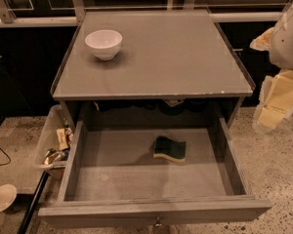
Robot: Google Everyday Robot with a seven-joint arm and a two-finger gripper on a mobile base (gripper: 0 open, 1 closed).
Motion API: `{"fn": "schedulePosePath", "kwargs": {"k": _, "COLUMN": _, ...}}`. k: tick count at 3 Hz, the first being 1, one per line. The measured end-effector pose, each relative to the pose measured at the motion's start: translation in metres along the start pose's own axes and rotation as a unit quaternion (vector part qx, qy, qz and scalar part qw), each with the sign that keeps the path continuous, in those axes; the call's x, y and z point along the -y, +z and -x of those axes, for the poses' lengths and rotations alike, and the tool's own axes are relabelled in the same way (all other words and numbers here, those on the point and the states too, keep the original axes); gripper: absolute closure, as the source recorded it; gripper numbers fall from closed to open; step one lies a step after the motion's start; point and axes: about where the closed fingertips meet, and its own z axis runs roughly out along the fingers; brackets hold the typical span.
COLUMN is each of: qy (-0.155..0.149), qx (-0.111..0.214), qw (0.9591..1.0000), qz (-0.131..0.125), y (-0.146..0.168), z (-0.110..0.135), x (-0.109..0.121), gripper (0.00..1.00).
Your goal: Pick sponge from top drawer and place on counter
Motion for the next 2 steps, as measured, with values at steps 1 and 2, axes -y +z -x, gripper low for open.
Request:
{"fn": "schedulePosePath", "kwargs": {"k": 1, "qy": 0.009, "qx": 0.019, "qw": 0.9997, "qz": 0.009, "y": 0.025, "z": -0.006, "x": -0.014, "gripper": 0.00}}
{"fn": "schedulePosePath", "kwargs": {"k": 2, "qy": -0.001, "qx": 0.045, "qw": 0.9990, "qz": 0.009, "y": 0.062, "z": -0.012, "x": -0.031, "gripper": 0.00}}
